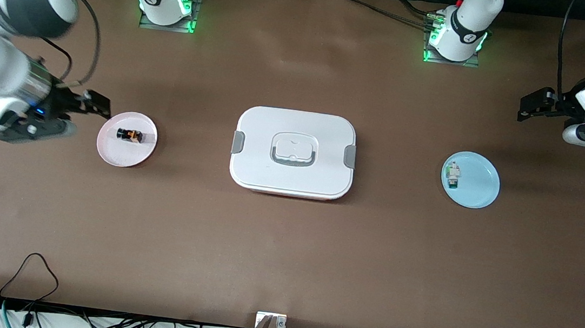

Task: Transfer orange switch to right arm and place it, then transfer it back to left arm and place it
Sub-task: 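Open the right gripper and raise it from the white plate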

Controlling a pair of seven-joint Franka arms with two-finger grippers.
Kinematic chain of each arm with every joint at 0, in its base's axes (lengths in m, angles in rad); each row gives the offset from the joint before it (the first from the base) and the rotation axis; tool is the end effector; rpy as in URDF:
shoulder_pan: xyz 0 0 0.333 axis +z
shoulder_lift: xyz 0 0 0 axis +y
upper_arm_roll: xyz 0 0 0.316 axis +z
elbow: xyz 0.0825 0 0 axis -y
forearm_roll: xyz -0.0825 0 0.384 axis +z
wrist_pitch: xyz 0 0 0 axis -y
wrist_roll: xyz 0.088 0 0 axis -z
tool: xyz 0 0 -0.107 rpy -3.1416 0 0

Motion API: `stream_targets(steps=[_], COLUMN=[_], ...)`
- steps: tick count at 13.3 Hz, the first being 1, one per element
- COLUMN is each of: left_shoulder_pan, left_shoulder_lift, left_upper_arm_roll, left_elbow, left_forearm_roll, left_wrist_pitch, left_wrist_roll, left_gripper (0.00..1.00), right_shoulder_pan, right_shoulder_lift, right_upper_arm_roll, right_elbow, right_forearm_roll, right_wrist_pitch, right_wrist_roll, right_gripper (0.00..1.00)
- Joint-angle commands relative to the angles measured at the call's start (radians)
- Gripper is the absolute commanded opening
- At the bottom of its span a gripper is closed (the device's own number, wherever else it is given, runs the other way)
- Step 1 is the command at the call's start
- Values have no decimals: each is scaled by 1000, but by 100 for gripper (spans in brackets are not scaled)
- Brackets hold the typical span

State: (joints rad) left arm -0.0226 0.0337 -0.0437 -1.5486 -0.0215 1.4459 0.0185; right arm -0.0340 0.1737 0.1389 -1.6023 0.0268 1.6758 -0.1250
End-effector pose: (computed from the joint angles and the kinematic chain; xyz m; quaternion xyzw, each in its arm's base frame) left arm 0.5493 -0.0386 0.6062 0.9967 -0.0429 -0.0684 0.0098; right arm 0.6022 0.0603 0.5183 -0.9922 -0.1120 0.0490 0.0257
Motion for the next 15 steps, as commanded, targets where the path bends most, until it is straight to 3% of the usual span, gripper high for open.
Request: stream_targets(steps=[1, 4, 7, 8, 9, 15], left_shoulder_pan=[-11, -13, -11, -11, -11, -11], left_shoulder_lift=[2, 0, 5, 5, 6, 32], left_upper_arm_roll=[8, -1, -1, -1, -1, 1], left_elbow=[9, 9, 10, 10, 12, 51], left_forearm_roll=[6, 31, 14, 14, 14, 15], left_wrist_pitch=[16, 22, 31, 39, 39, 34], left_wrist_roll=[-6, -9, -14, -21, -35, -35], left_gripper=[100, 100, 100, 100, 100, 100], right_shoulder_pan=[2, 0, 0, -3, -3, -26], right_shoulder_lift=[7, 12, 23, 4, -12, -13], right_upper_arm_roll=[-7, -24, -91, -108, -108, -111], right_elbow=[88, 82, 81, 59, 44, 44], right_forearm_roll=[-2, -190, -183, -141, -99, -94], right_wrist_pitch=[-50, 1, -38, -22, -4, 1], right_wrist_roll=[25, 68, 149, 142, 146, 122], right_gripper=[100, 100, 100, 100, 100, 100])
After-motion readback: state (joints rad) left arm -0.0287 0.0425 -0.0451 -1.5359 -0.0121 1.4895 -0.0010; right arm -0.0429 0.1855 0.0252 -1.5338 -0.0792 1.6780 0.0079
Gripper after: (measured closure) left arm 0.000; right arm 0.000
